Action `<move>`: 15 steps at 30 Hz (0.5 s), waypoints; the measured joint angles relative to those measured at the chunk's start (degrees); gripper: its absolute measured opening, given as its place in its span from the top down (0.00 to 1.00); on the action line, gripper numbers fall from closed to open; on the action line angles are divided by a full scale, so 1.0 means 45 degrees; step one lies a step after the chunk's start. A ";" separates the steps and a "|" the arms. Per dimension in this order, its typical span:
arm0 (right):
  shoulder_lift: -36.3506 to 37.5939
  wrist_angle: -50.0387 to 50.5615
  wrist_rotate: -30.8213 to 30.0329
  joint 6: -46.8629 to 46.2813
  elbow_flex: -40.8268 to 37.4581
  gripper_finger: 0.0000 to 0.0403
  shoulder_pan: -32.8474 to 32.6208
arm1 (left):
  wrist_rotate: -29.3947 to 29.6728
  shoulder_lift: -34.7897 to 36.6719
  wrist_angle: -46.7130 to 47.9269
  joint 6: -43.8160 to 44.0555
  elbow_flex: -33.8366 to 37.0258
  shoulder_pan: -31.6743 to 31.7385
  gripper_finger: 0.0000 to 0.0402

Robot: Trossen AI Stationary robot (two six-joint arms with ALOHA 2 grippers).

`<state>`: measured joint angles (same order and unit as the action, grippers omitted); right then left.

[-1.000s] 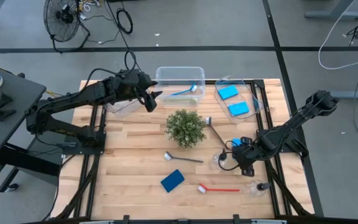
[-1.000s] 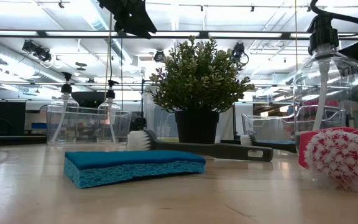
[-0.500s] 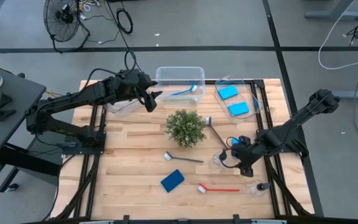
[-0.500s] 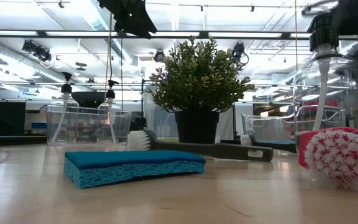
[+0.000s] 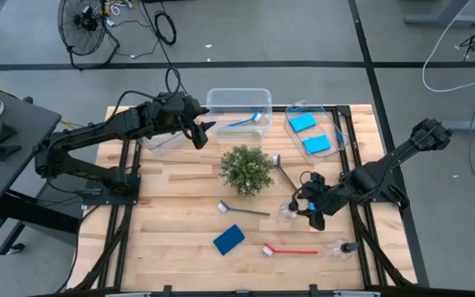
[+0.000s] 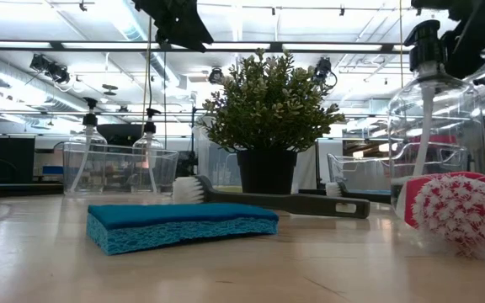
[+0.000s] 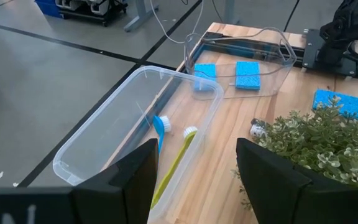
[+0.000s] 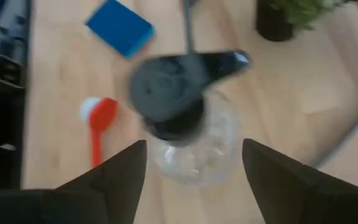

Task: Pick & Place Kitchen Sink Supplies
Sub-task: Put the transparent soap dispenser into the left transparent bin

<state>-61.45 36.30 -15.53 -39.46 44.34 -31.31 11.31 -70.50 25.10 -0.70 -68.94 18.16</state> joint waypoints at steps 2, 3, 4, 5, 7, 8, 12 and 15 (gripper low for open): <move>0.0000 -0.0532 0.0200 -0.0006 0.0000 0.34 0.0000 | 0.0000 0.0000 0.0000 0.0002 0.0001 -0.0003 0.45; 0.0000 -0.0835 0.0220 -0.0005 -0.0005 0.34 0.0000 | 0.0000 0.0000 0.0000 0.0002 0.0003 0.0002 0.45; 0.0000 -0.1116 0.0212 -0.0005 -0.0005 0.34 0.0000 | 0.0000 0.0000 0.0000 0.0002 0.0003 0.0002 0.45; 0.0000 -0.1367 0.0112 -0.0001 0.0000 0.34 0.0000 | 0.0000 0.0000 0.0000 0.0002 0.0003 -0.0002 0.45; -0.0021 -0.1734 -0.0363 -0.0004 0.0000 0.34 0.0007 | -0.0005 0.0000 0.0003 -0.0001 0.0003 -0.0003 0.45; -0.0046 -0.1855 -0.0593 0.0006 0.0000 0.34 0.0027 | -0.0005 0.0000 0.0004 -0.0003 0.0003 -0.0001 0.45; -0.0246 -0.1947 -0.0741 0.0010 0.0000 0.34 0.0172 | -0.0005 0.0000 0.0005 -0.0003 0.0002 0.0001 0.45; -0.0542 -0.1973 -0.0641 0.0002 0.0004 0.34 0.0204 | -0.0007 0.0000 0.0005 -0.0003 0.0002 0.0002 0.45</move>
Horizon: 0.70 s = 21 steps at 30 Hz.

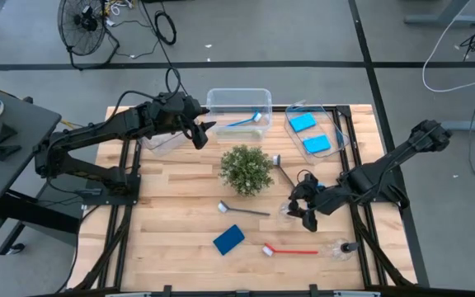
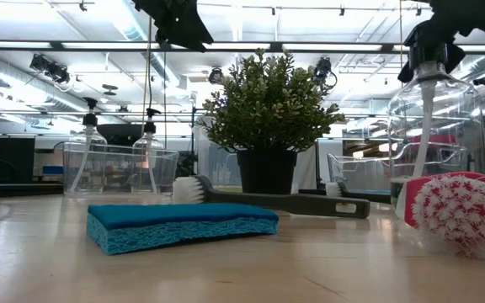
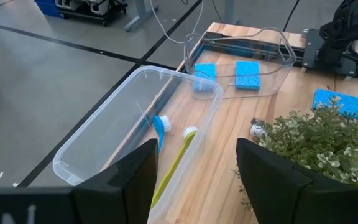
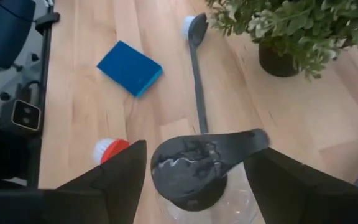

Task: Pick & Place Kitchen Sink Supplies
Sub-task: Put the transparent soap dispenser into the left transparent bin

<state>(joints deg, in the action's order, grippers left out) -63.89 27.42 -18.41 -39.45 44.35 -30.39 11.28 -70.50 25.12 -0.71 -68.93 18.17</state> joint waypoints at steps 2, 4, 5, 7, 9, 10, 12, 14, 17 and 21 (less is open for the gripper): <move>-0.0189 -0.0119 0.0000 -0.0003 0.0001 0.34 0.0000 | -0.0003 0.0000 0.0000 -0.0004 0.0000 -0.0004 0.45; -0.0279 -0.0345 0.0012 -0.0033 -0.0002 0.36 0.0000 | -0.0003 0.0000 0.0004 -0.0008 0.0000 -0.0004 0.45; -0.0289 -0.0429 0.0058 -0.0109 -0.0004 0.37 0.0000 | -0.0003 0.0000 0.0002 -0.0022 0.0000 -0.0001 0.45; -0.0289 -0.0483 0.0180 -0.0306 -0.0002 0.41 0.0000 | -0.0003 0.0000 0.0000 -0.0026 0.0000 0.0000 0.45; -0.0289 -0.0475 0.0235 -0.0502 -0.0002 0.47 0.0000 | -0.0003 0.0000 0.0000 -0.0028 0.0000 -0.0003 0.45; -0.0289 -0.0480 0.0293 -0.0549 0.0001 0.50 0.0000 | -0.0003 0.0000 0.0000 -0.0028 0.0000 -0.0004 0.45; -0.0289 -0.0450 0.0328 -0.0678 0.0001 0.58 0.0000 | -0.0003 0.0000 -0.0058 -0.0024 0.0000 0.0000 0.45; -0.0267 -0.0493 0.0311 -0.0726 0.0001 0.65 0.0013 | -0.0006 0.0000 -0.0271 -0.0025 0.0000 -0.0001 0.45; -0.0133 -0.0470 0.0358 -0.0801 0.0001 0.69 0.0147 | -0.0008 0.0000 -0.0680 -0.0026 0.0000 -0.0002 0.45; 0.0239 -0.0172 0.0470 -0.0770 0.0175 0.69 0.0572 | -0.0011 0.0000 -0.1229 -0.0428 0.0000 -0.0003 0.45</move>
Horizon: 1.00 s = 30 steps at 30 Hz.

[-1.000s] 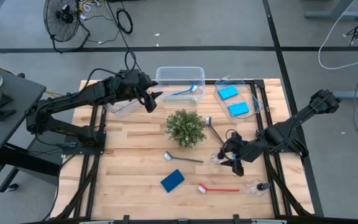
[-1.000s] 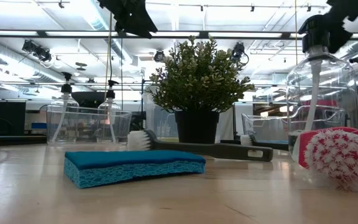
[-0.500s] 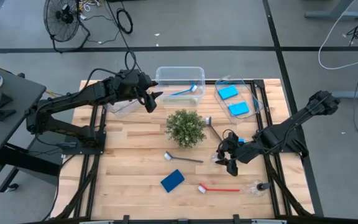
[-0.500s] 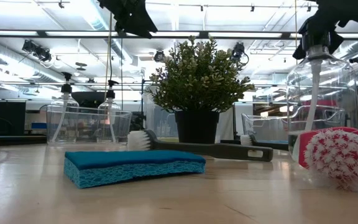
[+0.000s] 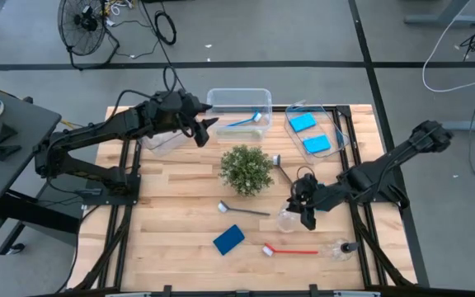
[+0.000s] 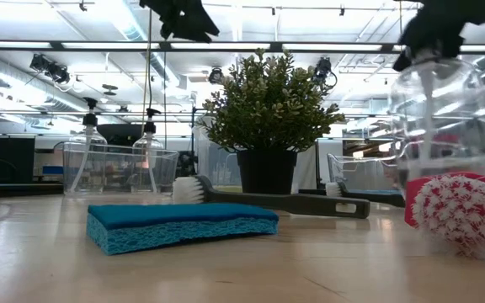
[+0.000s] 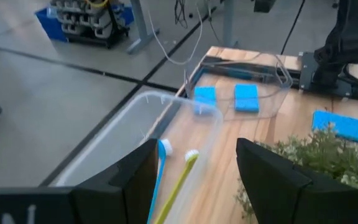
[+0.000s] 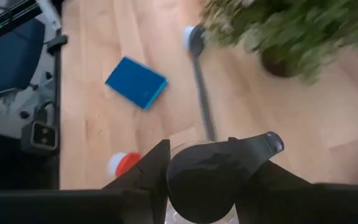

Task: Pick & Place Kitchen Sink Supplies
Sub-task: Put the transparent soap dispenser into the left transparent bin

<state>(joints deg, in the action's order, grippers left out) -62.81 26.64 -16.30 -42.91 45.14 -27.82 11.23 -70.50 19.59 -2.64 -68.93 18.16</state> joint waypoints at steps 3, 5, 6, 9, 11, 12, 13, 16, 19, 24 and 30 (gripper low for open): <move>0.0155 0.1051 0.0064 0.0457 0.0858 0.69 0.0479 | 0.0002 0.0000 -0.0397 -0.0174 0.0000 0.0002 0.45; 0.0172 0.1949 0.0068 0.1059 0.1716 0.69 0.0824 | -0.0002 0.0000 -0.0713 -0.0169 0.0000 0.0003 0.45; 0.0172 0.2439 0.0074 0.1410 0.2178 0.69 0.1017 | -0.0002 0.0000 -0.0837 -0.0174 0.0000 0.0003 0.45; 0.0172 0.3466 0.0069 0.2244 0.3401 0.69 0.1643 | -0.0002 0.0000 -0.1029 -0.0227 0.0000 0.0003 0.45; 0.0176 0.3837 0.0059 0.2612 0.4140 0.69 0.2077 | 0.0000 0.0000 -0.1175 -0.0232 0.0000 0.0003 0.45; 0.0176 0.4000 0.0053 0.2762 0.4505 0.69 0.2264 | -0.0002 0.0000 -0.1250 -0.0232 0.0000 0.0003 0.45; 0.0181 0.4099 0.0041 0.2966 0.4815 0.69 0.2441 | -0.0002 0.0002 -0.1281 -0.0232 0.0000 0.0001 0.45; 0.0186 0.4138 -0.0254 0.3563 0.5623 0.69 0.2942 | -0.0002 0.0001 -0.1319 -0.0232 0.0000 0.0002 0.45; 0.0186 0.4072 -0.0683 0.4226 0.6397 0.69 0.3459 | -0.0164 0.0003 -0.1397 -0.0227 0.0000 0.0003 0.45; 0.0186 0.3327 -0.1103 0.5554 0.7327 0.69 0.4523 | -0.0965 0.0005 -0.1904 -0.0217 0.0000 -0.0002 0.45; 0.0152 0.1514 -0.1137 0.6782 0.7699 0.69 0.5764 | -0.2672 0.0005 -0.2748 -0.0208 0.0000 0.0003 0.45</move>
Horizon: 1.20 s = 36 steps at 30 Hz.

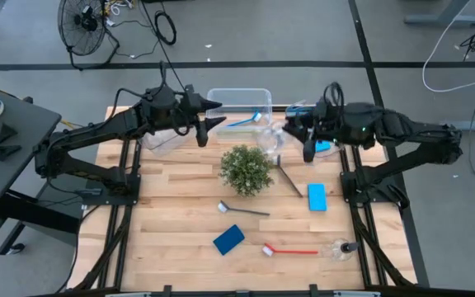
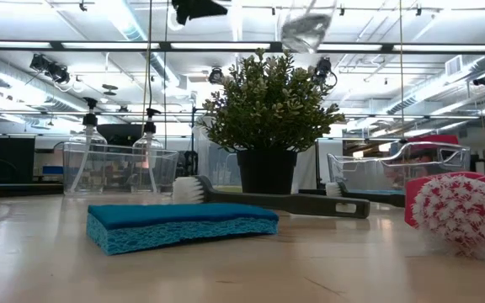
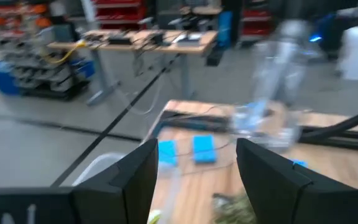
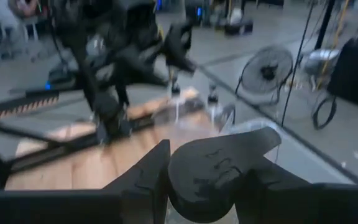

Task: Pick & Place Kitchen Sink Supplies
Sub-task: Put the transparent soap dispenser into the left transparent bin

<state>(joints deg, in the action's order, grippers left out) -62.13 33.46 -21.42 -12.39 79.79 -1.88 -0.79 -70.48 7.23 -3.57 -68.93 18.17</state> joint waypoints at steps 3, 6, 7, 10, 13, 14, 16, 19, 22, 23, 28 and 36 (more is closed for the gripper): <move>-0.0032 -0.1030 0.0423 0.0371 0.0017 0.69 0.0555 | -0.0678 0.0000 -0.0308 0.0036 0.0000 -0.0005 0.45; -0.0187 -0.1814 0.0917 0.0543 0.0019 0.69 0.1045 | -0.0967 0.0000 -0.0312 0.0783 0.0000 0.0000 0.44; -0.0295 -0.2119 0.1067 0.0600 0.0019 0.69 0.1202 | -0.1050 0.0000 -0.0317 0.1049 0.0000 0.0000 0.42; -0.0653 -0.2761 0.1768 0.0698 0.0019 0.69 0.1690 | -0.1217 0.0000 -0.0313 0.1375 0.0000 -0.0001 0.34; -0.1204 -0.3088 0.2529 0.0943 0.0019 0.69 0.2090 | -0.1225 0.0000 -0.0316 0.1384 0.0000 -0.0005 0.23; -0.1416 -0.3212 0.2747 0.1035 0.0019 0.69 0.2207 | -0.1220 0.0000 -0.0316 0.1380 0.0000 0.0005 0.19; -0.1864 -0.3575 0.3100 0.1197 0.0019 0.69 0.2435 | -0.1180 0.0000 -0.0316 0.1381 0.0000 0.0010 0.13; -0.2532 -0.4409 0.3744 0.1305 0.0019 0.69 0.2733 | -0.1062 0.0000 -0.0314 0.1447 0.0000 0.0010 0.06; -0.3177 -0.5445 0.4390 0.1315 0.0019 0.69 0.2964 | -0.0635 0.0000 -0.0312 0.1509 0.0000 0.0010 0.04; -0.3350 -0.5683 0.4571 0.1280 0.0019 0.69 0.3020 | -0.0420 0.0000 -0.0312 0.1432 0.0000 0.0010 0.04; -0.3912 -0.6140 0.5131 0.1331 0.0019 0.69 0.3256 | 0.0457 0.0416 -0.0300 0.0922 -0.0034 0.0010 0.04; -0.4593 -0.6633 0.5871 0.1276 0.0019 0.69 0.3618 | 0.0721 0.1866 0.1382 0.1392 -0.0010 0.0438 0.04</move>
<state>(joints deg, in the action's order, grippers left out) -82.80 3.61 5.00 -6.65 79.88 14.40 2.45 -62.08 13.45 2.69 -68.97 20.15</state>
